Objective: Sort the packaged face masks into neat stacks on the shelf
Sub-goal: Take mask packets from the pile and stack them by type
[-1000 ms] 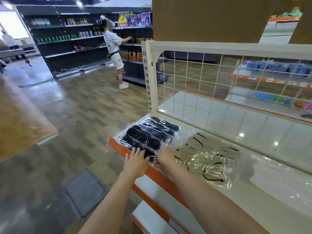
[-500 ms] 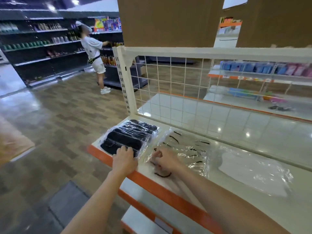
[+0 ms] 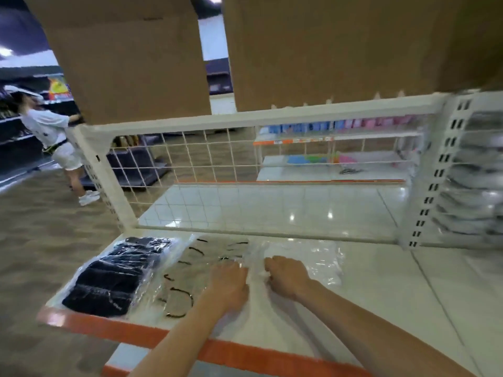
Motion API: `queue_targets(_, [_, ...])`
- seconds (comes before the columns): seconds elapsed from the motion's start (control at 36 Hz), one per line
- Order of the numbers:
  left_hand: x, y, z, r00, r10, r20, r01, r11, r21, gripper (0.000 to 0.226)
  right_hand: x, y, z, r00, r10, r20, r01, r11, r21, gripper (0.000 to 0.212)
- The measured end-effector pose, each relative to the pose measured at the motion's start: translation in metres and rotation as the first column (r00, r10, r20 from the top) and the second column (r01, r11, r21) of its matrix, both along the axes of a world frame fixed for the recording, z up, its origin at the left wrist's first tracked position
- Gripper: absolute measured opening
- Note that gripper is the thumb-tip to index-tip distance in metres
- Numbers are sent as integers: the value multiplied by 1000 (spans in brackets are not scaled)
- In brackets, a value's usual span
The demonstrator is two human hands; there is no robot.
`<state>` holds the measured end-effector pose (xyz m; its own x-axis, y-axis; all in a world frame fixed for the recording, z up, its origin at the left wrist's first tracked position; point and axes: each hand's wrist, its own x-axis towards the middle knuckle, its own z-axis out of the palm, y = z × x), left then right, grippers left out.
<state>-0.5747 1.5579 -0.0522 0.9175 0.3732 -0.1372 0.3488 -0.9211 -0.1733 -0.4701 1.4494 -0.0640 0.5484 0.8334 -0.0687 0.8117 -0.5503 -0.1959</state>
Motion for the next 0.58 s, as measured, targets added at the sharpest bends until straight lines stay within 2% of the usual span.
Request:
queue_targets(0.11, [55, -46, 5, 991, -133, -26, 134, 991, 32, 34, 33, -63, 6, 990, -128, 59, 129, 991, -23, 33])
queue_targets(0.31, [134, -153, 4, 925, -376, 53, 377, 926, -14, 36, 81, -193, 11, 924, -372, 87, 377, 925, -50, 35])
queue_targets(0.39, [158, -203, -3, 881, -464, 87, 471, 879, -75, 35, 96, -251, 8, 877, -475, 67, 479, 876, -57, 33])
queue_targets(0.5, [180, -263, -18, 848, -506, 157, 529, 822, -211, 30, 109, -326, -2, 797, -600, 63, 603, 797, -42, 33])
queue_targets(0.58, [193, -303, -25, 814, -556, 167, 581, 780, -235, 29, 117, -372, -11, 719, -689, 90, 695, 717, -61, 39])
